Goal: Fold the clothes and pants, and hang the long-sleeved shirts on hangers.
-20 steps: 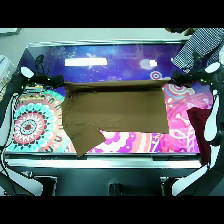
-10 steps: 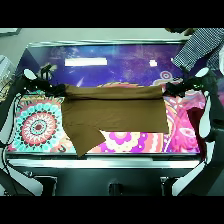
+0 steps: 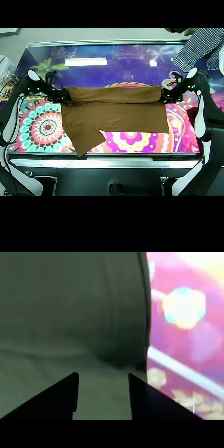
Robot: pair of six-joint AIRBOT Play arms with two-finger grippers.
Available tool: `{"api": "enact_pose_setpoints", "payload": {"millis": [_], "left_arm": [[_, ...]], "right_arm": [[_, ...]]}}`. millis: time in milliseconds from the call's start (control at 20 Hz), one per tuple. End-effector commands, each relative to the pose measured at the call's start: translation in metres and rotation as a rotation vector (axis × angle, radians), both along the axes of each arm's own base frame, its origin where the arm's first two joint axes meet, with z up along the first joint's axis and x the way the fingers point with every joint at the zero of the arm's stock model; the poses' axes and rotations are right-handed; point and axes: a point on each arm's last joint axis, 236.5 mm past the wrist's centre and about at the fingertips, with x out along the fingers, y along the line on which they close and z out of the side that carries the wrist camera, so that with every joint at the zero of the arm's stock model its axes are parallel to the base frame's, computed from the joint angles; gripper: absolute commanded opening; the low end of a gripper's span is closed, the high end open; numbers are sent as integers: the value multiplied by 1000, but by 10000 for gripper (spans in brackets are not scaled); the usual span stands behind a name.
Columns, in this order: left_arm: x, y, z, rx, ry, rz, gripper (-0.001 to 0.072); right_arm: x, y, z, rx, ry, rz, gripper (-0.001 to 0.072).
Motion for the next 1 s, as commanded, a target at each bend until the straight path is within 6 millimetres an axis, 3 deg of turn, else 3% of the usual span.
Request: {"api": "enact_pose_setpoints", "payload": {"millis": [0,100,150,300,450,550,700,850,950], "left_arm": [[-22,19,25,0,56,-20,524],[-46,48,42,49,98,18,521],[-58,57,50,44,94,56,521],[-122,70,55,34,112,152,520],[-187,42,39,-43,135,257,521],[-208,11,29,-156,108,339,521],[-229,-20,9,-277,108,411,521],[-240,-38,-10,-290,120,388,520],[-237,-45,-17,-264,97,366,520]], "right_arm": [[-13,-12,45,23,-26,-11,380],[-21,-46,78,5,-94,-76,380],[-34,-62,87,8,-101,-121,381],[-87,-86,86,81,-84,-262,424],[-135,-86,64,123,-64,-375,422],[-156,-75,51,130,-41,-394,422],[-168,-52,45,199,-32,-395,413],[-170,-47,48,211,-36,-397,413],[-170,-47,50,209,-42,-395,413]]}}
